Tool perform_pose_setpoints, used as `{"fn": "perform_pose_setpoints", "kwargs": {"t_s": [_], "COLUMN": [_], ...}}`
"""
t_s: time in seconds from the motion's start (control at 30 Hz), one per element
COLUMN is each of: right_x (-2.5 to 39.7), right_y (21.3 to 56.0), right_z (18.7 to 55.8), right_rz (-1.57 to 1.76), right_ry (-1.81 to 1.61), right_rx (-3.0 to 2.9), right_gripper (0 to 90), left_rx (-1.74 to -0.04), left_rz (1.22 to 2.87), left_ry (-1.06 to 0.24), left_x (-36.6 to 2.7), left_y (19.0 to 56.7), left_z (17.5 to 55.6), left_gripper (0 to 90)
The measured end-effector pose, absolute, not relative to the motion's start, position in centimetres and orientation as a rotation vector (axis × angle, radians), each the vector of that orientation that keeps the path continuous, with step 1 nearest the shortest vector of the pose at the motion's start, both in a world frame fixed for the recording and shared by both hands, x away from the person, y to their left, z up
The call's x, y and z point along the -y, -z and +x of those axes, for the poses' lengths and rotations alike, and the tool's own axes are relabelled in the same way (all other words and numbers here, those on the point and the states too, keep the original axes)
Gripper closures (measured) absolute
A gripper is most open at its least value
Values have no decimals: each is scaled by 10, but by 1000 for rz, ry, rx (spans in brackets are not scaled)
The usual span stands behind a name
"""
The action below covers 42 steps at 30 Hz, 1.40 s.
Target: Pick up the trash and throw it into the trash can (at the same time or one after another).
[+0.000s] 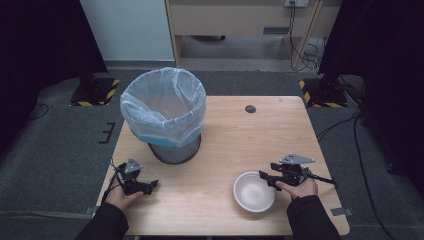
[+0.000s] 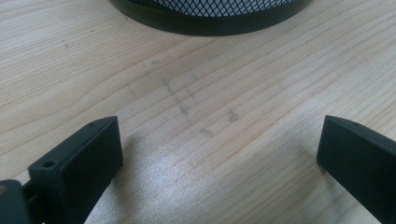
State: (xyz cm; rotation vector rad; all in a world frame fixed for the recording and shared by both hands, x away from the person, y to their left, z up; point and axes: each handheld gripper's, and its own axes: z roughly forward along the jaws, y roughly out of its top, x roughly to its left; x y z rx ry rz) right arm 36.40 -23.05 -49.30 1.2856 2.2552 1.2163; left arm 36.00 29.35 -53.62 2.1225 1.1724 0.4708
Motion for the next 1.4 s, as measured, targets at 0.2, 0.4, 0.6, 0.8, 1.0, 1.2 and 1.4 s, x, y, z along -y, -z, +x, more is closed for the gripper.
{"fn": "perform_pose_setpoints", "kwargs": {"t_s": [0.2, 0.4, 0.6, 0.8, 1.0, 1.2, 1.4], "right_x": [231, 230, 230, 230, 229, 229, 227], "right_y": [499, 501, 501, 502, 498, 489, 480], "right_z": [363, 361, 360, 359, 359, 359, 357], "right_rz": [1345, 1371, 1381, 1379, 1401, 1395, 1392], "right_ry": [-1146, -1095, -1049, -1002, -1032, -1063, -1110], "right_rx": [-2347, -2426, -2485, -2529, -2522, -2500, -2458], "right_gripper": [468, 570, 657, 757, 791, 812, 826], "left_rx": [-1172, -1172, -1172, -1172, -1172, -1172, -1172], "left_rz": [2123, 2122, 2122, 2122, 2122, 2123, 2123], "left_ry": [-471, -471, -471, -471, -471, -471, -469], "left_x": [-294, -293, -294, -293, -294, -294, -294], "left_y": [536, 536, 536, 536, 536, 536, 536], "left_z": [360, 360, 360, 360, 360, 360, 360], "left_gripper": [0, 0, 0, 0, 0, 0, 0]}}
